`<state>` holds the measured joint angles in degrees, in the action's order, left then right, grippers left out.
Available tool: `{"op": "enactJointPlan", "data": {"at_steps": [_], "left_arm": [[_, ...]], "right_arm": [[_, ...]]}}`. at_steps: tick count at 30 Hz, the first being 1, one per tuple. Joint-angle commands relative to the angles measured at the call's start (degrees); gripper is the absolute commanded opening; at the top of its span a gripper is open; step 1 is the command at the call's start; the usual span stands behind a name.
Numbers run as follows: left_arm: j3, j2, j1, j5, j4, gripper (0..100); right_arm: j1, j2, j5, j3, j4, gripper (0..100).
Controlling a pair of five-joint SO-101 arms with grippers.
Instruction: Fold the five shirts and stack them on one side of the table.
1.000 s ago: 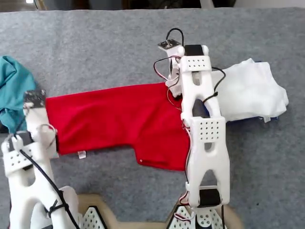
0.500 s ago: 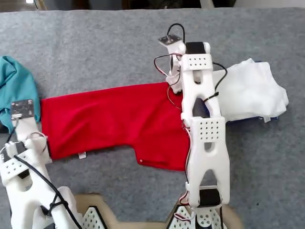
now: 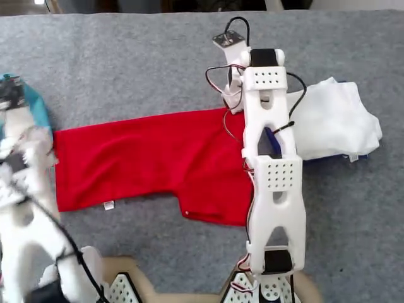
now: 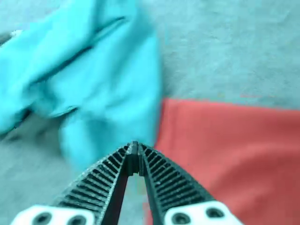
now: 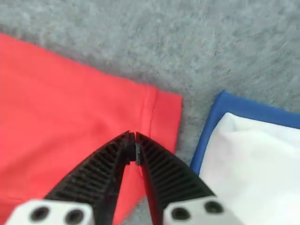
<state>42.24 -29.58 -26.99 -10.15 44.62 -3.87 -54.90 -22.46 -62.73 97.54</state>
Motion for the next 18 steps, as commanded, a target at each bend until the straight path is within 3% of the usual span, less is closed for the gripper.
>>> {"op": "enactJointPlan", "data": {"at_steps": [1, 8, 14, 18], "left_arm": [[-4.4, 12.6, 4.5, 1.7, -7.1, 3], [-12.4, 37.6, 4.4, 1.8, -14.8, 3], [-16.0, 39.1, 1.6, 5.5, -13.5, 3], [-16.2, 38.7, 2.1, 5.6, -13.5, 3]], "right_arm": [[0.9, -0.6, 2.5, -0.6, -1.1, 1.4], [1.0, -5.3, 2.8, -0.6, -1.9, 1.4], [4.9, -9.0, 2.9, -1.7, -3.3, 1.4], [2.8, -8.5, 2.9, -8.2, 1.7, 1.4]]}}
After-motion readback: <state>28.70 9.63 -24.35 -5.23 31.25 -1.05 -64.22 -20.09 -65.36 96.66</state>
